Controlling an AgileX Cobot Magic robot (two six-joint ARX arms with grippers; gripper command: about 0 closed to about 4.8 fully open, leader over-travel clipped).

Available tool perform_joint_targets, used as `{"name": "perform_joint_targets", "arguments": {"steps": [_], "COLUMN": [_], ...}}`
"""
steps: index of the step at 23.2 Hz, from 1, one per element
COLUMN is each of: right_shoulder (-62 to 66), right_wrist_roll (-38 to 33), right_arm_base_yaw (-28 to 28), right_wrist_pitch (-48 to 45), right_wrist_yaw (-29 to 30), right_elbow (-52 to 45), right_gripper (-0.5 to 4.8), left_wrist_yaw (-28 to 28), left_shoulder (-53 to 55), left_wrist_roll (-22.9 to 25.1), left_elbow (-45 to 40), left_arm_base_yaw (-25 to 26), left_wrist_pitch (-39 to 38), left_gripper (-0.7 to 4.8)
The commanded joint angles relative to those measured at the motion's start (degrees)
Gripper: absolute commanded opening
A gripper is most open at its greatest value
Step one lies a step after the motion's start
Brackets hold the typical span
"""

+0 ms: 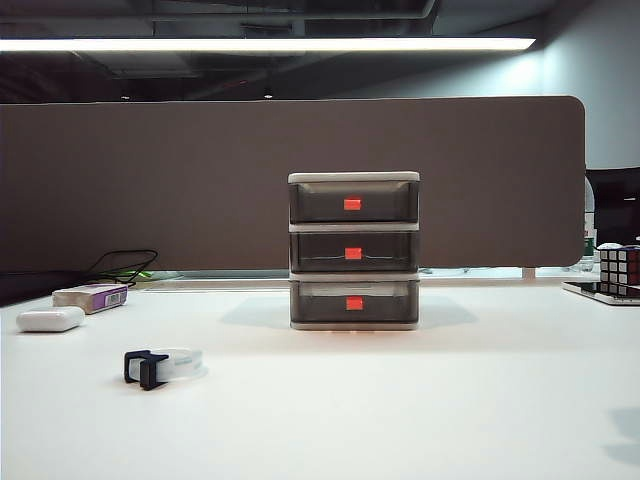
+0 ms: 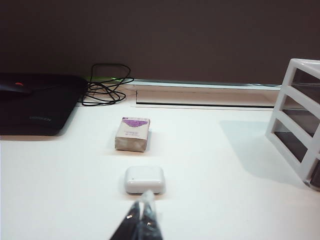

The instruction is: Open the second layer of the drawer on the table, pick up the transparent tape on the table and put it in, and finally close the drawer.

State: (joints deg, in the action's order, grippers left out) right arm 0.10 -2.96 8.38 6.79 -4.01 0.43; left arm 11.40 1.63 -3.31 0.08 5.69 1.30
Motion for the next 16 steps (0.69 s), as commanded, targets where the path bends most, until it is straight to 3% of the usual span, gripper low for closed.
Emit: {"name": "perform_joint_targets", "arguments": {"steps": [1,10,13,16], "right_shoulder": [-0.07,-0.07,-0.07,-0.07], "right_wrist_roll": [0.13,0.13,-0.42,-2.38], "right_arm_base_yaw": [0.00,0.00,0.04,0.04], "right_wrist_pitch": [-1.01,-1.03,-1.01,-0.98], "right_wrist_yaw": [0.07,0.07,4.00,13.55], "right_elbow": [-0.35,-0.35,-0.35,-0.35], "right_gripper": [-0.04,-0.04,-0.04,-0.04], "left_wrist_yaw": [0.24,1.33,10.36,19.96], "left_shoulder": [0.09,0.09,0.09,0.09], "left_wrist_roll": [-0.15,-1.14,-5.95,-10.84], "left_elbow": [0.35,0.35,0.35,0.37], "left_arm_base_yaw": [0.04,0.04,0.04,0.04], "left_wrist_pitch": [0.68,0.70,0.48,-0.33], "left_gripper": [-0.05,-0.05,-0.05,-0.05]}}
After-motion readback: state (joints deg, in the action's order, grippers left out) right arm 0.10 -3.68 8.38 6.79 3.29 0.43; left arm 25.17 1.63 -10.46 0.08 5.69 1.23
